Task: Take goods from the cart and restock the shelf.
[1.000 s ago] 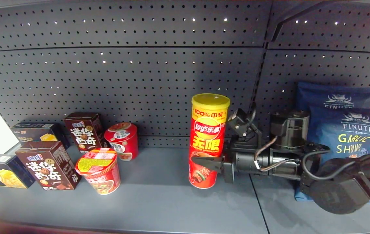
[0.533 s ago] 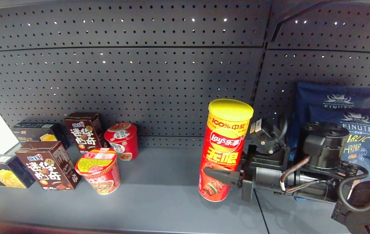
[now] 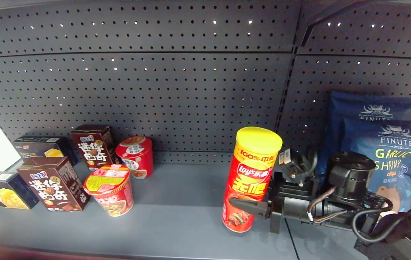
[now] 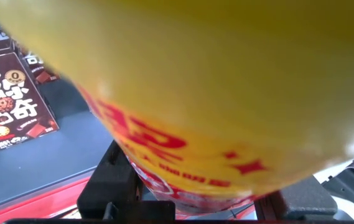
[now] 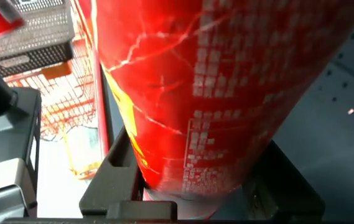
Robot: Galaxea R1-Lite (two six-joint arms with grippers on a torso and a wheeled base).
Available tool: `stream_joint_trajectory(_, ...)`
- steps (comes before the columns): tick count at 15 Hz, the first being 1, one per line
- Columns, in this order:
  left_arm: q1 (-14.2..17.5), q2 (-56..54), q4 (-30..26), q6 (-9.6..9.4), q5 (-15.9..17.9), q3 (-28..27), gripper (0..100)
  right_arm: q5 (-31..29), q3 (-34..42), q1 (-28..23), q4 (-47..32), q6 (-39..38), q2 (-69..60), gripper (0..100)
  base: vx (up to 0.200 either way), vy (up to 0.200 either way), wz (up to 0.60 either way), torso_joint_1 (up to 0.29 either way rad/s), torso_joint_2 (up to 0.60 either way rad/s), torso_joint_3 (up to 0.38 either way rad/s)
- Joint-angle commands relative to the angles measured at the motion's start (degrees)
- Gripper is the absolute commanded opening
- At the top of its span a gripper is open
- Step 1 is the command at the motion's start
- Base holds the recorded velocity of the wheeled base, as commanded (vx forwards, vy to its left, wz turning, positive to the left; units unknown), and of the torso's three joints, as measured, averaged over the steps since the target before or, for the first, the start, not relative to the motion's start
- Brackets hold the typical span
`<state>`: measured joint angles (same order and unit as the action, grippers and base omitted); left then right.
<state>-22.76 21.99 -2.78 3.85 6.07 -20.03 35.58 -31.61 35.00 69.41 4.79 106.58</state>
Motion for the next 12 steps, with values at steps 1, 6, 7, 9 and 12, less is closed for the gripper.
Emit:
stream_joint_trajectory(1, 0.0, 0.07, -0.03, 0.01, -0.01, 0.08, 0, 0.1, -0.21, -0.11, 0.2, 0.04, 2.58, 0, 0.0, 0.0, 0.0, 0.0, 0.0, 0.0)
stream_joint_trajectory(6, 0.0, 0.07, -0.03, 1.07, -0.01, 0.17, 0, -0.08, -0.29, -0.02, 0.28, 0.22, 5.39, 0, 0.0, 0.0, 0.0, 0.0, 0.0, 0.0)
stream_joint_trajectory(7, 0.0, 0.07, -0.03, 1.25, -0.01, 0.17, 0, -0.08, -0.29, -0.02, 0.28, 0.22, 5.83, 0, 0.0, 0.0, 0.0, 0.0, 0.0, 0.0)
stream_joint_trajectory(9, 0.0, 0.07, -0.12, 1.25, -0.01, 0.25, 0, 0.01, 0.15, 0.07, 0.28, 0.31, 6.01, 0, 0.0, 0.0, 0.0, 0.0, 0.0, 0.0)
stream_joint_trajectory(12, 0.0, 0.07, -0.12, 1.25, -0.01, 0.43, 0, 0.1, 0.23, -0.02, 0.28, 1.01, 6.71, 0, 0.0, 0.0, 0.0, 0.0, 0.0, 0.0)
